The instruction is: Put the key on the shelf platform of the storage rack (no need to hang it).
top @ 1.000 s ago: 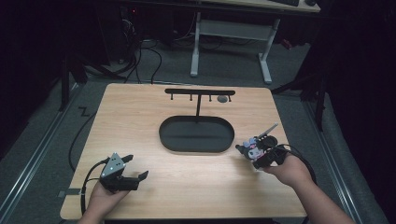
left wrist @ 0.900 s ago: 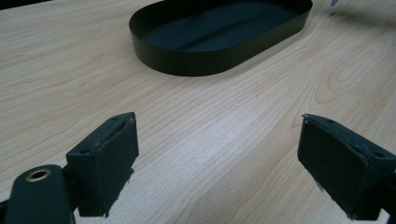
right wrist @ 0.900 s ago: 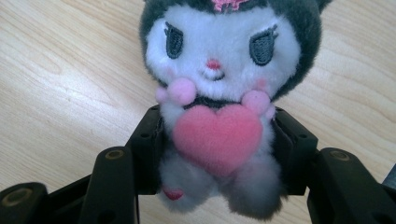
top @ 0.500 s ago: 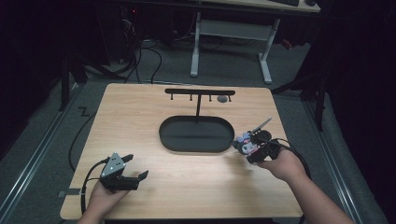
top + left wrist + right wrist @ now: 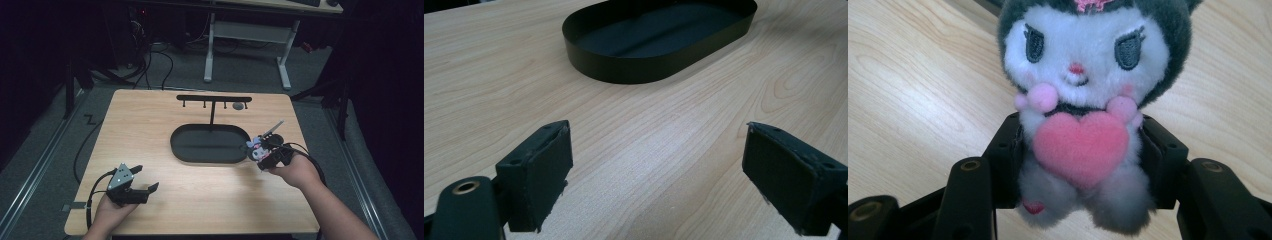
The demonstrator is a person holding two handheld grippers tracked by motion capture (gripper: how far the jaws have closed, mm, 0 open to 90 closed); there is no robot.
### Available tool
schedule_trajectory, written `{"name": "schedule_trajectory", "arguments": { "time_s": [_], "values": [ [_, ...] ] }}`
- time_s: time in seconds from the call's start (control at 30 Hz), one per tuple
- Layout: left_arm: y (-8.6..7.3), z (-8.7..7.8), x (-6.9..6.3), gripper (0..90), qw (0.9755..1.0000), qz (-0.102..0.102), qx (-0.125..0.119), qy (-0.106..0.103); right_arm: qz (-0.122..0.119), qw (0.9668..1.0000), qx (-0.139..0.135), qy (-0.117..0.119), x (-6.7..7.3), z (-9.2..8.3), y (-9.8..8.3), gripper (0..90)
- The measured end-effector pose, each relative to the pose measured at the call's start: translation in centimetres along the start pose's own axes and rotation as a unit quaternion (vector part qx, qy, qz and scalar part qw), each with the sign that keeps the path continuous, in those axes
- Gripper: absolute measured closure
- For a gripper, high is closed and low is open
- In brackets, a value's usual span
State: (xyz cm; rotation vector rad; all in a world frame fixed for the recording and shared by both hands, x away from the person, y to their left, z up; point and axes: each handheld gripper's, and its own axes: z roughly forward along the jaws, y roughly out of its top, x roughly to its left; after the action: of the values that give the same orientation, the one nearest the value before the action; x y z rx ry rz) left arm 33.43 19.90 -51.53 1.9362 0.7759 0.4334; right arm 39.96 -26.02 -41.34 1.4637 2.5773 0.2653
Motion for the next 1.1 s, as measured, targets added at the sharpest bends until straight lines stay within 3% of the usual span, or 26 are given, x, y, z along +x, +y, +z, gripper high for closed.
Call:
{"name": "schedule_trajectory", "arguments": {
  "time_s": [0.33, 0.77, 1.1],
  "values": [
    [0.0, 0.0, 0.0, 13.5, 1.0000, -0.002, 0.001, -0.003, -0.015, 0.9999, -0.007, 0.006, 0.9, -0.2, 2.4, 45.9],
    [0.0, 0.2, -0.1, 13.6, 1.0000, -0.001, 0.003, -0.005, -0.030, 0.9993, -0.009, 0.021, 2.4, 1.7, 5.4, 45.8],
    [0.1, 0.6, -0.3, 13.6, 0.9999, 0.006, 0.009, -0.007, -0.033, 0.9989, -0.016, 0.031, 2.6, 2.3, 6.7, 45.9]
  ]
}}
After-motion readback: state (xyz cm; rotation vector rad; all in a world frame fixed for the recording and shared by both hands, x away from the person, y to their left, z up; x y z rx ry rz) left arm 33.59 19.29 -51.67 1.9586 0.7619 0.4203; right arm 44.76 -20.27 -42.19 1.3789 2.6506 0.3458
